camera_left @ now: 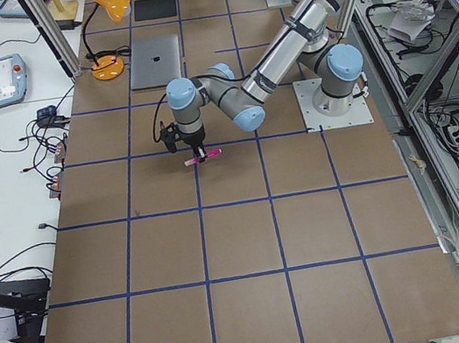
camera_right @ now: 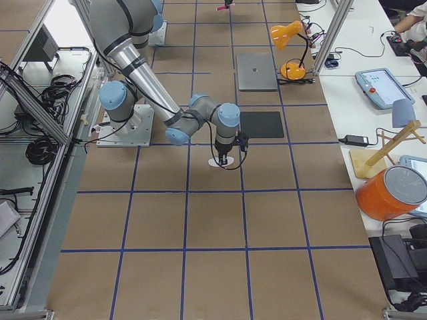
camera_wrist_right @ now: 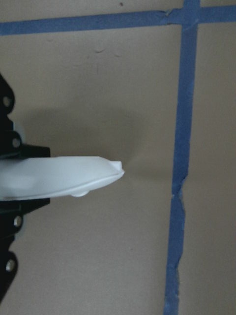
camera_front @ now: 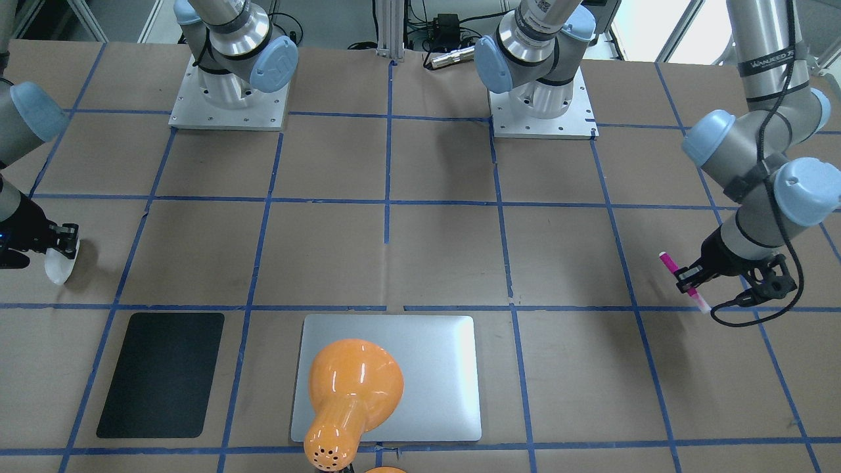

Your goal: Place pen and mouse around notebook

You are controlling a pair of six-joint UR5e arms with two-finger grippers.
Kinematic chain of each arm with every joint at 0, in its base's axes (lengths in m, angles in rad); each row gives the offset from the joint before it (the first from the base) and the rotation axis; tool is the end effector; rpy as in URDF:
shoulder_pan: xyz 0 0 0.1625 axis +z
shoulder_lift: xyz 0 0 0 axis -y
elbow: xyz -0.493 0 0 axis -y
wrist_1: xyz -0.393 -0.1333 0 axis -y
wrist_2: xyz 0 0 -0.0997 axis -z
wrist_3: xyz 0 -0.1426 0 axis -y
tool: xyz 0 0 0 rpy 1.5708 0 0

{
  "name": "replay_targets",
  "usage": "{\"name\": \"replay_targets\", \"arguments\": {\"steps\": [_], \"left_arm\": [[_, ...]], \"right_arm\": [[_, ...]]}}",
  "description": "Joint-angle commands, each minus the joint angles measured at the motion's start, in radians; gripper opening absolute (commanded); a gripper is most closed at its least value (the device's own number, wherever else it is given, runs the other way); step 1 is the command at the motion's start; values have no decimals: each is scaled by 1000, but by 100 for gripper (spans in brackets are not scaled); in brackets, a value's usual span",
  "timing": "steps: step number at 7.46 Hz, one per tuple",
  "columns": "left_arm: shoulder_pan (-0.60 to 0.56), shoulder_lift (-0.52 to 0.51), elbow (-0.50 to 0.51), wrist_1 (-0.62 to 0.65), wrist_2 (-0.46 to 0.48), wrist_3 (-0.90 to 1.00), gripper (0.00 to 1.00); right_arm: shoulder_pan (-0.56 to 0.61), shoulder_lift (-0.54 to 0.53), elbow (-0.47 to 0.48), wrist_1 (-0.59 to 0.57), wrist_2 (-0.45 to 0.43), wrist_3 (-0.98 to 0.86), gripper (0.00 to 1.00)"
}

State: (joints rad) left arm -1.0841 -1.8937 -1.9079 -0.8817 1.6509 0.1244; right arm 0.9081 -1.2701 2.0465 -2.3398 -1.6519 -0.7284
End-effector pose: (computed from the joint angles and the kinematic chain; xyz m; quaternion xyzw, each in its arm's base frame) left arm 0.1592 -0.5614 0.2499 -0.1806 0.9826 -0.0018 0.0426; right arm -0.2271 -0.4888 0.2151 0.0330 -0.9986 -0.0288 0.0288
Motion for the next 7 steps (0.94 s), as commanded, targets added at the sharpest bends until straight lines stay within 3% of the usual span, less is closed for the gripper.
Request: {"name": "replay_targets", "arguments": {"steps": [1,3,4,6,7], "left_arm": [[-173,18,1,0,-3,-316,0],[-325,25,0,0,-3,-699,0],[-395,16,0,4,-2,-833,0],[-498,16,0,13,-11,-1009,0],[-537,27,0,12,-104,-1131,0]], "right_arm": [[27,-14,-55,44,-2,41,5],[203,-5,-274,312,-8,232,5],[295,30,-354,377,0,377,5],[438,180,-437,320,-11,529,6],[460,234,-477,291,-14,555,7]]}}
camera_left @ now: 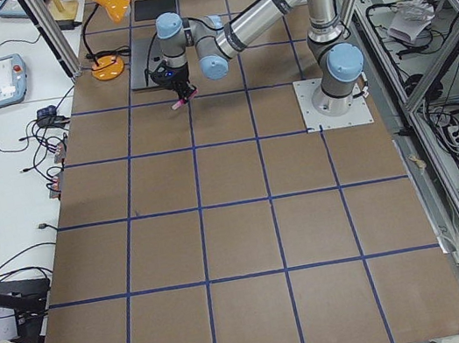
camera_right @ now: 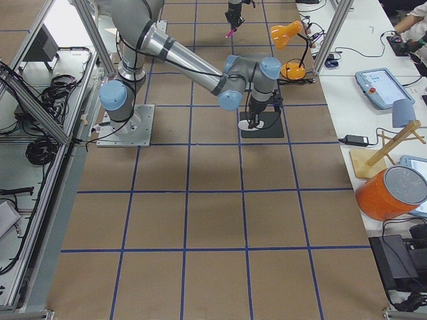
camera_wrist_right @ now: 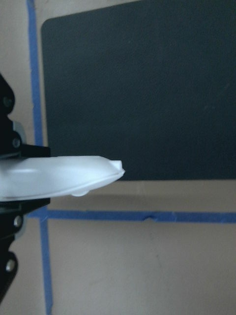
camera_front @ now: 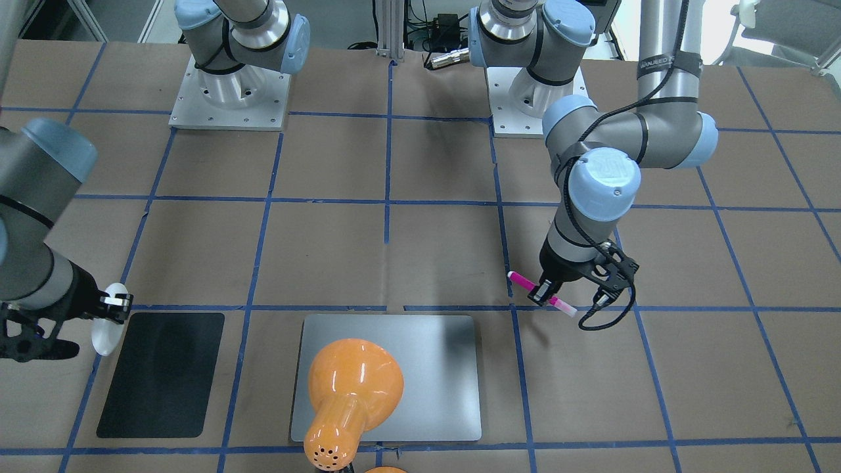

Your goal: Place pen and mouse around notebook

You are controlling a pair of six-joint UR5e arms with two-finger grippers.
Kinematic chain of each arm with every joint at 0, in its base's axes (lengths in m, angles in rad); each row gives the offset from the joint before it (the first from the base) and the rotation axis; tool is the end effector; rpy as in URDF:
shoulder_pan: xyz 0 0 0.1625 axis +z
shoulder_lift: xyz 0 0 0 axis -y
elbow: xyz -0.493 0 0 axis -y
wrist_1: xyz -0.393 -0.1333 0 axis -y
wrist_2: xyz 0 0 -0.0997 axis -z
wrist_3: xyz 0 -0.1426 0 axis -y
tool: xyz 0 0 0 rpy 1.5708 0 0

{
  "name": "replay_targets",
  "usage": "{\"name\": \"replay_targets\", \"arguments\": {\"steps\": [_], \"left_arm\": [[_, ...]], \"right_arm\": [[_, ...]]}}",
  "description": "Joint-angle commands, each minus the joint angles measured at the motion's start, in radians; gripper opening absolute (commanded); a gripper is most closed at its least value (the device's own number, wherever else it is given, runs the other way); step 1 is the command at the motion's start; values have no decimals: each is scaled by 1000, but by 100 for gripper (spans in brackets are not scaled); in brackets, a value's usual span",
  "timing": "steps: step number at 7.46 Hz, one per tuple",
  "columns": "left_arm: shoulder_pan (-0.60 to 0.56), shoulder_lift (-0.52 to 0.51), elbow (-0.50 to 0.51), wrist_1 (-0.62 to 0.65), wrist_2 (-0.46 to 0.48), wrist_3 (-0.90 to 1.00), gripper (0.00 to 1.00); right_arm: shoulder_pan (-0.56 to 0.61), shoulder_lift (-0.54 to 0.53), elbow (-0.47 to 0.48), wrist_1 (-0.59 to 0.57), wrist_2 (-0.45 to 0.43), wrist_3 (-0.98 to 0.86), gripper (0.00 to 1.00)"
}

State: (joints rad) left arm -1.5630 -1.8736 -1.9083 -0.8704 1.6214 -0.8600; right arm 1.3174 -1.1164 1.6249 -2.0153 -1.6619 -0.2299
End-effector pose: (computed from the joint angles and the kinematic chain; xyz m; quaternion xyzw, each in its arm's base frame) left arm -0.1216 -0.5712 0.2621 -0.4208 0.9063 -0.0378 0.0106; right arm -0.0465 -0.6595 0.2660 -0.0103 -0.9984 -0.0419 0.0365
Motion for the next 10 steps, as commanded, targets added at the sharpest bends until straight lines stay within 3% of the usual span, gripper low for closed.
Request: {"name": "replay_targets", "arguments": {"steps": [1,3,5,6,8,10], "left_arm": [[-86,5,-3,-1,-104,-250,0],[-200,-27,-5,4,-98,-420,0],[-331,-38,2,7,-100,-616,0],[-363,-42,11,16,-103,-672,0],[-394,-65,17,27,-100,-755,0],[-413,-88,21,47,-95,-816,0]], "right_arm": [[54,87,-68,-36,-6,57,7],[54,101,-68,-45,-3,57,10],[54,115,-63,-46,-2,50,44],[54,115,-59,-48,1,55,72],[54,113,-59,-43,8,57,100],[57,95,-74,-43,45,60,100]]}}
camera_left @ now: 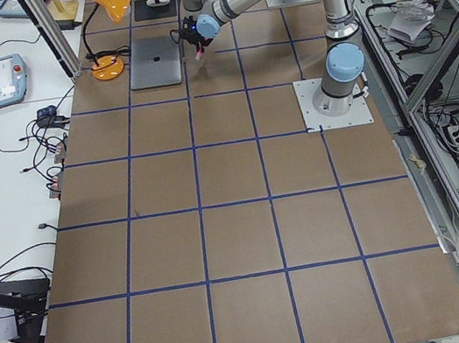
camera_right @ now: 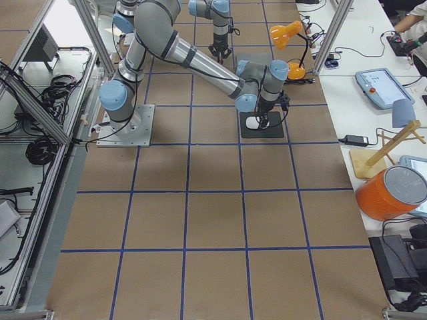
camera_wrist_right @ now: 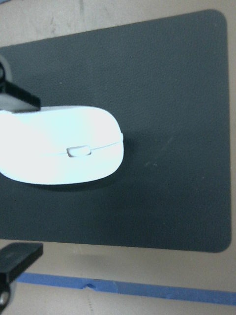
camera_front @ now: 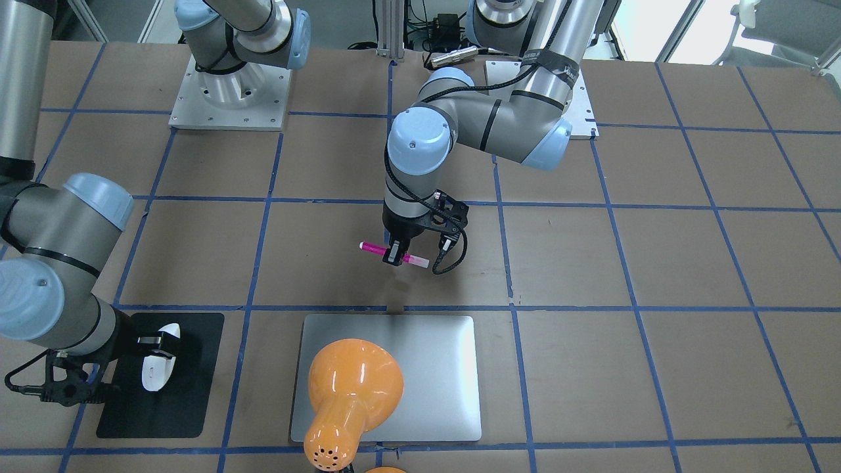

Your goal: Place pen and mouse around notebook

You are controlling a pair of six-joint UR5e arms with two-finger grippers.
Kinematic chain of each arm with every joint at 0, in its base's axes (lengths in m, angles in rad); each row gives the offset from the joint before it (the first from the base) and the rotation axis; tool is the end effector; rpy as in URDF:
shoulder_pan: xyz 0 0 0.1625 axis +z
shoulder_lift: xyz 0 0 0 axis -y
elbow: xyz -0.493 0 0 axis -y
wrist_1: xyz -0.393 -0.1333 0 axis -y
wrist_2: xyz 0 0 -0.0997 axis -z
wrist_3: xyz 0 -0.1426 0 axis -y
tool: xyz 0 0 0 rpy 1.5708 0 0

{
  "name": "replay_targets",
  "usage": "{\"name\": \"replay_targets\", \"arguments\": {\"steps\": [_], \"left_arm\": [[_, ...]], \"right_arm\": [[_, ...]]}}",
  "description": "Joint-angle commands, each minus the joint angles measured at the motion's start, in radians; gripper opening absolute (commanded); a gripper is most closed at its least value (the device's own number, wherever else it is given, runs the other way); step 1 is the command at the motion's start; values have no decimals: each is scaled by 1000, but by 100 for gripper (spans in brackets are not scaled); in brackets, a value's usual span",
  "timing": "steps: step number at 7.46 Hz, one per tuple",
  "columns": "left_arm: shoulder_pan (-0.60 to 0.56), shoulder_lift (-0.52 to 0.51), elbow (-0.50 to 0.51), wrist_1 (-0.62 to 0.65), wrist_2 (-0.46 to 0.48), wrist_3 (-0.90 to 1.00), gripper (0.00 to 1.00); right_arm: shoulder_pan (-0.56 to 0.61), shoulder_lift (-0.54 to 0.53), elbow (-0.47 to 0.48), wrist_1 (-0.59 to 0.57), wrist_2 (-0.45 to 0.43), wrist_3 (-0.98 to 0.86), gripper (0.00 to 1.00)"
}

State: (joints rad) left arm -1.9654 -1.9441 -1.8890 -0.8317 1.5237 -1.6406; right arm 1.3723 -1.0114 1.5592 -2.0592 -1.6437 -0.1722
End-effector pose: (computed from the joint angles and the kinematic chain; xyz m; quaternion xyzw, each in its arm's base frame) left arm -0.3556 -0.4898 0.2334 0.5827 -0.8120 -0.0075 0.0326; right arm -0.0152 -0.6989 0.2278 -0.0121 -0.9988 -0.0359 0.0303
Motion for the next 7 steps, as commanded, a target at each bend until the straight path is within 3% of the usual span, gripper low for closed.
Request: {"name": "replay_targets", "arguments": {"steps": [1,4,7], "left_arm": [[-10,-30,4,16,4,-88,0],[-13,-71,5,72,-2,-148,0],[-18,-84,5,89,-7,-154,0]], "right_arm": [[2,-21,-37,13,57,2,100],[7,-148,-216,342,48,-4,100],[154,-319,-223,488,50,3,100]]}}
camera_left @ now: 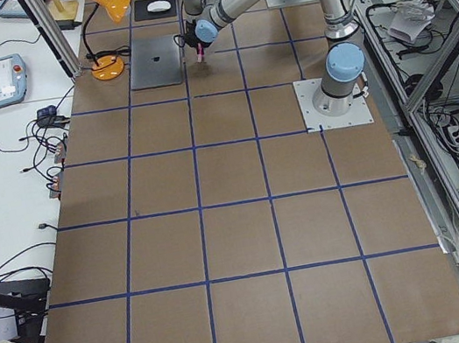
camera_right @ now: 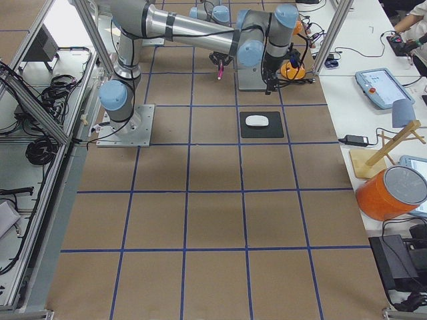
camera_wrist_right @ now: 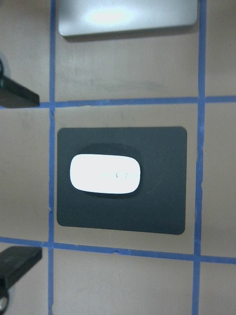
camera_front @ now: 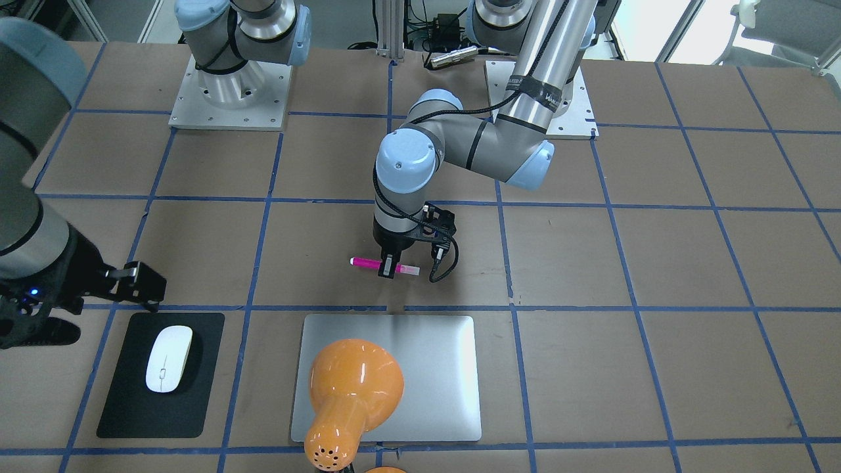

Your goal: Place pen and mouse around notebook

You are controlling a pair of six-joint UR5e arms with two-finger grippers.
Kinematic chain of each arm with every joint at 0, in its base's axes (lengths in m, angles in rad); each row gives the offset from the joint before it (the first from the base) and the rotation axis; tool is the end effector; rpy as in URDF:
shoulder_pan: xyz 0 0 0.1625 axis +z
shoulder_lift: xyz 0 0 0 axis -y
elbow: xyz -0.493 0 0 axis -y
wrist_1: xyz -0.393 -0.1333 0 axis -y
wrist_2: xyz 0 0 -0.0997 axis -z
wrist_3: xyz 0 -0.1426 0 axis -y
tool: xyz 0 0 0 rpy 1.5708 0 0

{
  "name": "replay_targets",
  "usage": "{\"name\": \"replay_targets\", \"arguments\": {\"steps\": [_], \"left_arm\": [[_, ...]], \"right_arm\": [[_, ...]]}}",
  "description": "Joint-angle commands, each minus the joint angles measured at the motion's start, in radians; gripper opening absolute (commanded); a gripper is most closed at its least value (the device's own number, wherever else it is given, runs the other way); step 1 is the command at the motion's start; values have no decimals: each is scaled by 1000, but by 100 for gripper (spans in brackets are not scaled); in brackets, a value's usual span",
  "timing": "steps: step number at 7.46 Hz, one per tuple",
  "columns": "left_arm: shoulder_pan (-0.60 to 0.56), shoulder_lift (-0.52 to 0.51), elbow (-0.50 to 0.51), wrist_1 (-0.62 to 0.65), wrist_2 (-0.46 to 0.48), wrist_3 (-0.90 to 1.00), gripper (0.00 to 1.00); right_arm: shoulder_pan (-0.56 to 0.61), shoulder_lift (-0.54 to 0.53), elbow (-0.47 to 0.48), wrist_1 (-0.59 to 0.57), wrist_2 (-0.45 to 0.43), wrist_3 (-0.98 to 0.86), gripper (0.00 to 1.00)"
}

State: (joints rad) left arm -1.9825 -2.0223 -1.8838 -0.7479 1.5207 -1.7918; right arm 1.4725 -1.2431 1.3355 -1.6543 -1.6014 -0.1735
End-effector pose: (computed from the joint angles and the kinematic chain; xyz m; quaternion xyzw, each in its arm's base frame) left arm -0.3714 -0.4997 0.1977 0.6355 -0.7711 -0.0091 0.0373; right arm 0.0647 -0.6580 0.4496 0.0377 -0.9992 -0.0065 0.0146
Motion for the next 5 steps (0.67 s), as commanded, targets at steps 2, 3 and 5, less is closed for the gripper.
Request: {"name": "replay_targets", "arguments": {"steps": [2,3,5], "left_arm": [[-2,-10,0,5,-8,-1,70],[-3,-9,-3,4,-2,6,95],[5,26,2,1,-2,104,100]], "right_arm": [[100,-204,26,142,83,67,100],[118,-220,59,131,68,80,100],[118,-219,76,142,66,66,100]]}}
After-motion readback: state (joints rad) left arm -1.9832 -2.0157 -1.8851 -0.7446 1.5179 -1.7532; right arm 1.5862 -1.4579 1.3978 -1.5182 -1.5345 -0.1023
